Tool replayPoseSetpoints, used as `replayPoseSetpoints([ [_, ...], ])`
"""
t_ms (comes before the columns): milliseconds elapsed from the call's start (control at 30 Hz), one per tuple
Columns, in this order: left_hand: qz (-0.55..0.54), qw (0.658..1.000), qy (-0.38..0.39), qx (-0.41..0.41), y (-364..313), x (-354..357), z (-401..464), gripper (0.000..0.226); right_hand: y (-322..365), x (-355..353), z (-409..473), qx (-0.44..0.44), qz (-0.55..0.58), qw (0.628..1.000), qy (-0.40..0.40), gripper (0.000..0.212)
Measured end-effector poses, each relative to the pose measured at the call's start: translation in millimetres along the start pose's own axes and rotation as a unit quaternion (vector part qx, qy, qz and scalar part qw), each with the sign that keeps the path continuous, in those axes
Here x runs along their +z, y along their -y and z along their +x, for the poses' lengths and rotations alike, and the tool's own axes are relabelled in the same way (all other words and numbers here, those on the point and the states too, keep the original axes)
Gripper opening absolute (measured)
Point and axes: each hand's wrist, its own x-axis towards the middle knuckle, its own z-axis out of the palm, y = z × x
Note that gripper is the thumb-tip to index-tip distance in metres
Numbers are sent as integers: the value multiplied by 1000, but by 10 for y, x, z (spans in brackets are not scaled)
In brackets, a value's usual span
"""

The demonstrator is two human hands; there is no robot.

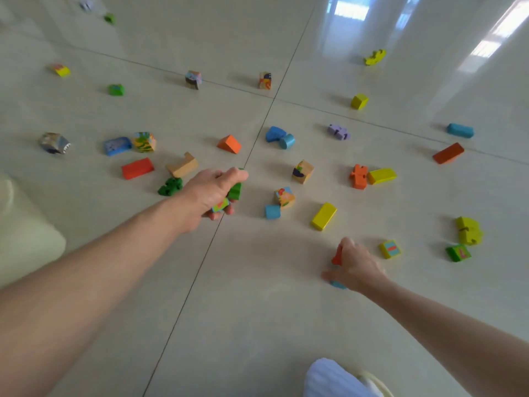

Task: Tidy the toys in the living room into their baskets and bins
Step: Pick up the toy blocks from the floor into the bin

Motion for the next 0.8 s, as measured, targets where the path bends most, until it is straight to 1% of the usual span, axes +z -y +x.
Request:
replayPoseSetpoints([
  [133,-36,999,-10,-37,77,-118,-61,24,146,66,61,-67,26,997,21,27],
  [167,-42,998,-16,-41,75,-156,-72,24,253,30,75,-86,50,995,19,25],
  [267,-12,999,-28,-34,-13,-292,-117,26,674,-151,27,-98,184,977,38,23],
  [333,30,999,-28,-7,-138,-486,-175,28,1048,-335,-30,-117,239,963,47,22],
  [433,93,994,-49,34,-383,-1010,-365,26,1819,-593,-209,-179,287,938,80,22],
  [533,109,986,-98,81,-598,-1596,-626,23,2666,-774,-468,-235,364,890,140,26],
  [567,99,982,-128,94,-608,-1842,-720,20,2988,-779,-588,-255,389,871,159,28],
  [633,57,969,-215,109,-523,-2301,-848,16,3537,-727,-848,-276,441,833,190,28],
  [667,21,958,-267,100,-430,-2521,-878,12,3758,-662,-971,-277,464,814,212,27],
  [700,-32,945,-315,77,-308,-2734,-896,10,3948,-581,-1087,-274,479,798,244,25],
  [733,-99,929,-354,40,-164,-2940,-932,12,4115,-469,-1191,-267,479,790,273,24],
  [800,-227,891,-390,-46,149,-3257,-994,21,4350,-209,-1317,-247,465,789,317,27],
])
